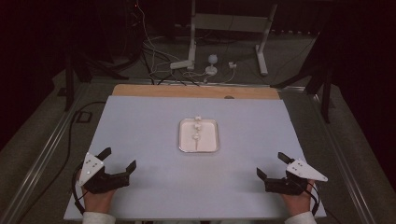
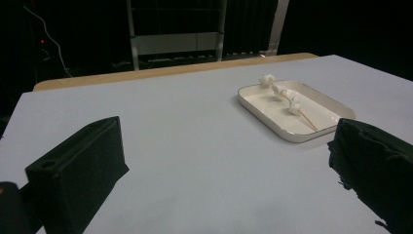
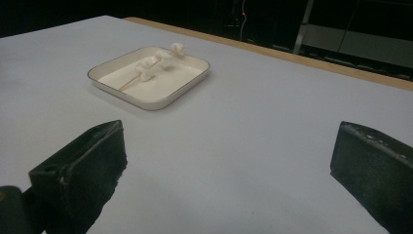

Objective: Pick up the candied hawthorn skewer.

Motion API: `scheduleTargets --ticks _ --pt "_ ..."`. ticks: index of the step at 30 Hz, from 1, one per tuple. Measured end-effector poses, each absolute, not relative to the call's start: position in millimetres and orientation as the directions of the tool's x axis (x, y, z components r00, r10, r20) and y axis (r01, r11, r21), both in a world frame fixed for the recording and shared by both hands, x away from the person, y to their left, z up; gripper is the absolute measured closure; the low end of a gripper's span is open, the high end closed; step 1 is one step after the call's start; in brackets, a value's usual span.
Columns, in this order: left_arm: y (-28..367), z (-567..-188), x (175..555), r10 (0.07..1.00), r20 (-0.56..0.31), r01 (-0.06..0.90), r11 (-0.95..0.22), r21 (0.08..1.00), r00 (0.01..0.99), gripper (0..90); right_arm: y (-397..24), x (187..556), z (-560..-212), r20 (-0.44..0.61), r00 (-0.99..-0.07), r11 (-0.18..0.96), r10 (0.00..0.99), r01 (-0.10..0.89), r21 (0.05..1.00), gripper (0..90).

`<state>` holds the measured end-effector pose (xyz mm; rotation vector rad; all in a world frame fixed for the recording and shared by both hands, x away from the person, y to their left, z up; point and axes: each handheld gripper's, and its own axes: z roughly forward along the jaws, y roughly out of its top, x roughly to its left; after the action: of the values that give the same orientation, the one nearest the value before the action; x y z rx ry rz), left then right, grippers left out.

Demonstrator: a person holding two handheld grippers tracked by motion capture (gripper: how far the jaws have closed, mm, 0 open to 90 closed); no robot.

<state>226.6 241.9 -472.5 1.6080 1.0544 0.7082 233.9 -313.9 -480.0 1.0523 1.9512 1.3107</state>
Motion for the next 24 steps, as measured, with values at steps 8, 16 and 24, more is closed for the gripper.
scheduleTargets --ticks 8,16,24 --pt "242.0 -473.2 226.8 0.901 -0.070 0.294 -0.065 0.954 0.429 0.7 -316.2 234.0 -480.3 -0.014 -0.526 0.200 0.850 0.299 0.933 0.0" --pt "240.9 -469.1 228.5 0.911 -0.079 0.306 -0.054 0.951 0.406 0.7 -316.9 234.7 -481.3 -0.015 -0.516 0.200 0.856 0.304 0.932 0.0" --pt "235.9 -458.4 234.3 0.902 -0.091 0.315 -0.053 0.947 0.423 0.7 -318.6 234.4 -481.6 -0.006 -0.505 0.187 0.863 0.309 0.932 0.0"
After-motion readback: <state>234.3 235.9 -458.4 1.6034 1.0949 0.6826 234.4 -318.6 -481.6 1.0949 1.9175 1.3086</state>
